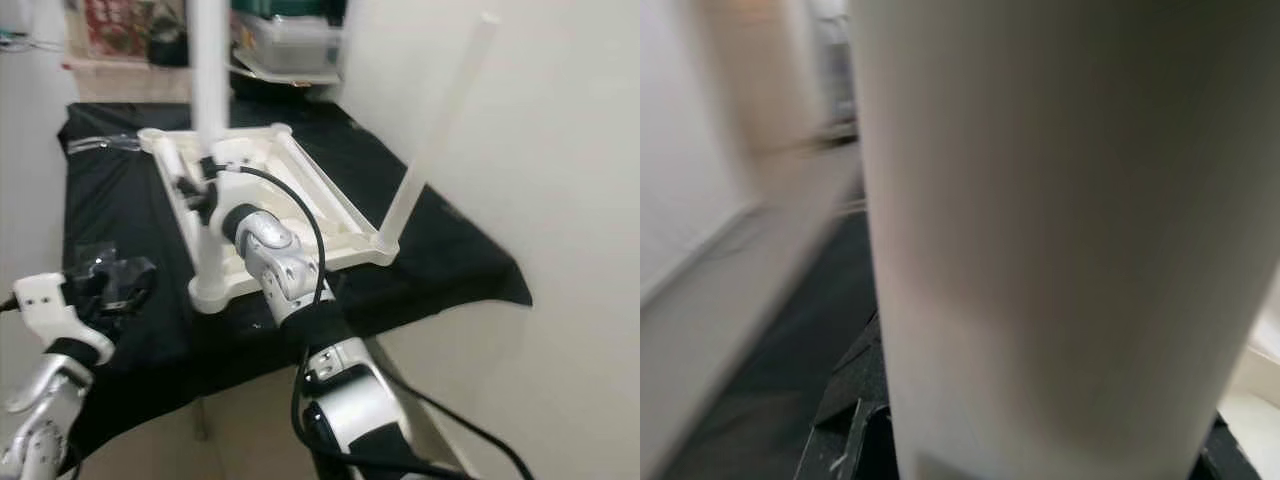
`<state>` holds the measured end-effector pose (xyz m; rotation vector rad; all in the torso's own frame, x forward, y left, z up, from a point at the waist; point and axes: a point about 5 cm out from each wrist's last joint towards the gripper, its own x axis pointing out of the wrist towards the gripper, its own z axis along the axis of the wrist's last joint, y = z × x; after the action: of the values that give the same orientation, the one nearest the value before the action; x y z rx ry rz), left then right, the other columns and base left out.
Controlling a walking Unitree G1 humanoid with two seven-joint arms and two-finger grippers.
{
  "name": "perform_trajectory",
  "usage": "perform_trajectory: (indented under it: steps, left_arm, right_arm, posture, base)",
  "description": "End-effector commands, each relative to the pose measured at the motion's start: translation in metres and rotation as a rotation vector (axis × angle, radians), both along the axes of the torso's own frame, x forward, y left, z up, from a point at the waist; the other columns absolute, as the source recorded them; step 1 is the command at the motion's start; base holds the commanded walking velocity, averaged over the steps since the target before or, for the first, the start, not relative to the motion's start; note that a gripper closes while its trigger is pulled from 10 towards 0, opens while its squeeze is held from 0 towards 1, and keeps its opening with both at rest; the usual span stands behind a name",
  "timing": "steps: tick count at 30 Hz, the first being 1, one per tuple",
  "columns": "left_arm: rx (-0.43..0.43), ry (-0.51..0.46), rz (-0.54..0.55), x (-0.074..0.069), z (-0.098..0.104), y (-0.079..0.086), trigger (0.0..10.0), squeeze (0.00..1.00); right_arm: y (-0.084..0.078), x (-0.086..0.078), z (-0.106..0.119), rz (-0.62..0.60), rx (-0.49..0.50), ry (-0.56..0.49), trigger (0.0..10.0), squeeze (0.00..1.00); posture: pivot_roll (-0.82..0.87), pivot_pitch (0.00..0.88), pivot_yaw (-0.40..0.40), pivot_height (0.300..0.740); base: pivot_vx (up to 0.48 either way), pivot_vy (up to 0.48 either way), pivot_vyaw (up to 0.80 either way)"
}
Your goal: Building children table
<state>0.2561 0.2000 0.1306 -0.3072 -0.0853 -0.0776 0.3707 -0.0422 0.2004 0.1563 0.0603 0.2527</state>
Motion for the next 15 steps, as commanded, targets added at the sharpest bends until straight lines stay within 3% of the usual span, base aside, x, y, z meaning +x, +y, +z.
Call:
perform_trajectory:
  steps: [1,3,8,9,10,11,13,14,15]
  left_arm:
    - [-0.004,-0.002,-0.012,0.001,-0.001,-0.002,10.0,0.00]
    - [0.000,0.000,-0.014,0.002,-0.001,-0.001,10.0,0.00]
    - [0.006,0.001,-0.011,0.003,0.000,-0.001,10.0,0.00]
    - [0.006,0.000,-0.008,0.003,0.000,-0.001,10.0,0.00]
    - [0.006,0.000,-0.008,0.003,0.000,-0.001,10.0,0.00]
    - [0.005,-0.001,-0.004,0.002,0.000,-0.001,10.0,0.00]
    - [0.003,-0.003,0.001,0.001,0.000,-0.001,10.0,0.00]
    - [0.003,-0.003,0.001,0.001,0.000,-0.001,10.0,0.00]
    - [0.002,-0.003,0.002,0.001,0.000,-0.001,10.0,0.00]
  right_arm:
    - [-0.009,-0.008,-0.043,-0.046,-0.046,0.184,10.0,0.00]
    - [-0.003,-0.009,-0.036,0.019,-0.077,0.119,10.0,0.00]
    - [-0.001,-0.008,-0.029,0.076,-0.091,0.074,10.0,0.00]
    - [0.001,-0.006,-0.022,0.117,-0.058,0.039,10.0,0.96]
    - [0.001,-0.006,-0.022,0.117,-0.058,0.039,10.0,0.96]
    - [0.006,-0.005,-0.012,0.208,0.008,0.015,10.0,1.00]
    - [0.018,-0.008,0.013,0.484,0.063,-0.086,10.0,0.95]
    - [0.018,-0.008,0.013,0.484,0.063,-0.086,10.0,0.95]
    - [0.020,-0.009,0.022,0.557,0.059,-0.132,10.0,0.00]
  posture:
    - [0.16,0.000,-0.147,0.740]
    - [0.16,0.000,-0.149,0.740]
    - [0.17,0.000,-0.156,0.740]
    - [0.18,0.000,-0.160,0.740]
    - [0.18,0.000,-0.160,0.740]
    - [0.18,0.000,-0.163,0.740]
    - [0.18,0.000,-0.163,0.740]
    - [0.18,0.000,-0.163,0.740]
    - [0.18,0.000,-0.163,0.740]
  base:
    - [0.000,0.000,0.00]
    - [0.000,0.000,0.00]
    - [0.000,0.000,0.00]
    - [0.000,0.000,0.00]
    - [0.000,0.000,0.00]
    - [0.000,0.000,0.00]
    - [0.000,0.000,0.00]
    - [0.000,0.000,0.00]
    - [0.000,0.000,0.00]
